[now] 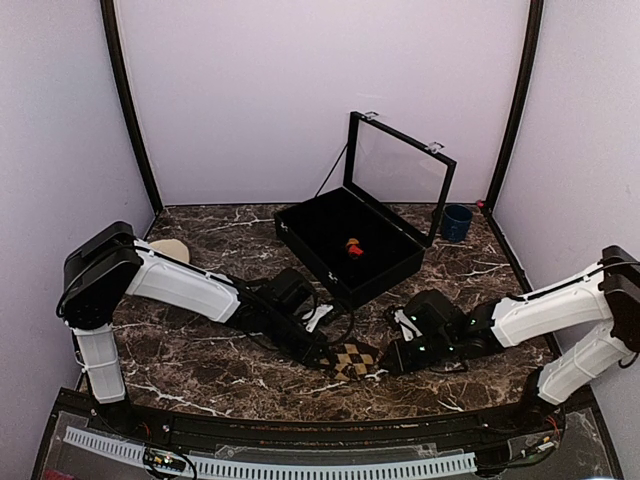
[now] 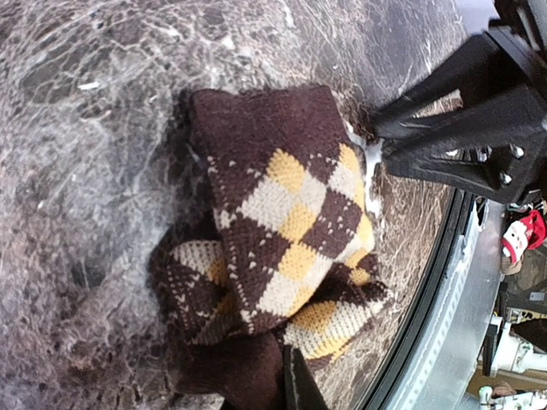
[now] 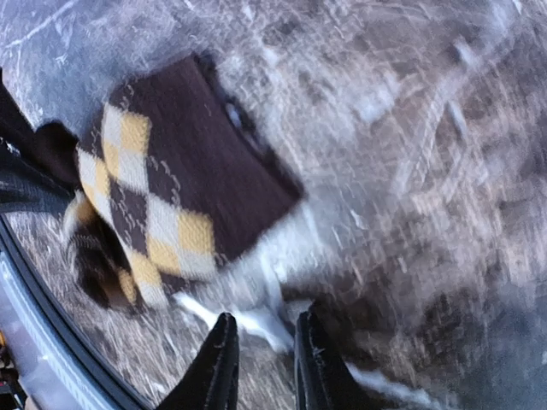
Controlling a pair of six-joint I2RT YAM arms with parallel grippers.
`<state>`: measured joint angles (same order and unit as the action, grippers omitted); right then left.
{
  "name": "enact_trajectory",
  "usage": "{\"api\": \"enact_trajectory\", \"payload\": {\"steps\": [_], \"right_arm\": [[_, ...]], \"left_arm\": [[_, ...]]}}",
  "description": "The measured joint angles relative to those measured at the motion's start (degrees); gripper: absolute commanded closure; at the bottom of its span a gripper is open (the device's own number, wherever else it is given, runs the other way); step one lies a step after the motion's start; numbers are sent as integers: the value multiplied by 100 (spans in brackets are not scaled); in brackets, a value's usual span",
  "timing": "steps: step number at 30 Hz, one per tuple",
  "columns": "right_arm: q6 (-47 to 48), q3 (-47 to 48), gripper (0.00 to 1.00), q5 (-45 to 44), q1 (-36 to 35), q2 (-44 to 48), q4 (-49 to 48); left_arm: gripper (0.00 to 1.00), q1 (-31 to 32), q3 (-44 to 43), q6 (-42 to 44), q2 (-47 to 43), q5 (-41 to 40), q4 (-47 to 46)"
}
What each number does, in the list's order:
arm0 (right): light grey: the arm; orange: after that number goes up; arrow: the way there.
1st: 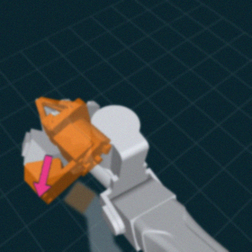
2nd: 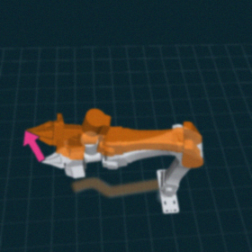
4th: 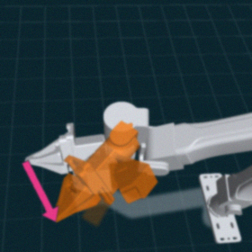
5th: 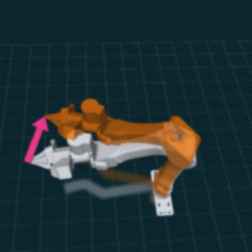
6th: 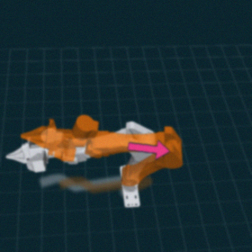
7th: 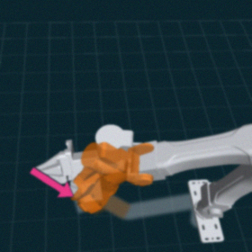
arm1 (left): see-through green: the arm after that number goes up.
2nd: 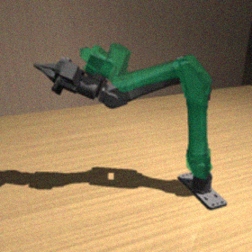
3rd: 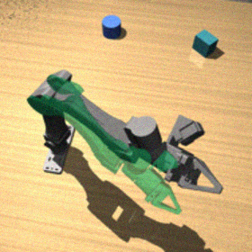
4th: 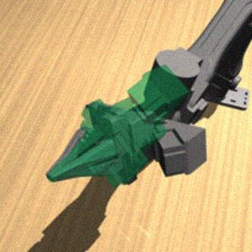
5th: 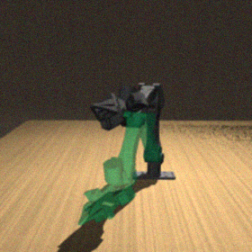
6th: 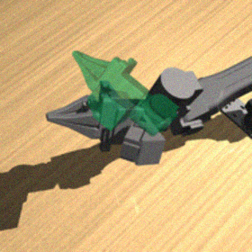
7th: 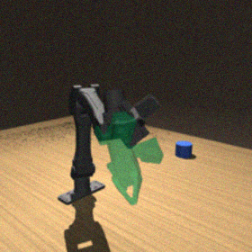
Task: Roll the socks
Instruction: Roll the sock at the center of the board.
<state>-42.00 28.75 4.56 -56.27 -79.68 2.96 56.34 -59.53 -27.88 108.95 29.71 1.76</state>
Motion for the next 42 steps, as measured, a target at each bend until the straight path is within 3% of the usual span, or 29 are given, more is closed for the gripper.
{"api": "enact_trajectory", "payload": {"steps": [12, 16, 29, 35, 42], "right_arm": [[282, 1014, 86, -92, -52, -1152, -149], [341, 1167, 86, -96, -105, -1303, -153], [411, 1355, 86, -103, -149, -1443, -68], [452, 1445, 86, -116, -168, -1508, -17], [470, 1475, 86, -153, -199, -1532, -9]], "left_arm": [[100, 175, -199, 328, -2, -11, 457], [92, 199, -212, 372, -35, -35, 557], [83, 208, -212, 343, -407, -214, 688], [71, 208, -212, 317, -407, -208, 713], [71, 256, -256, 323, -380, -166, 745]]}}
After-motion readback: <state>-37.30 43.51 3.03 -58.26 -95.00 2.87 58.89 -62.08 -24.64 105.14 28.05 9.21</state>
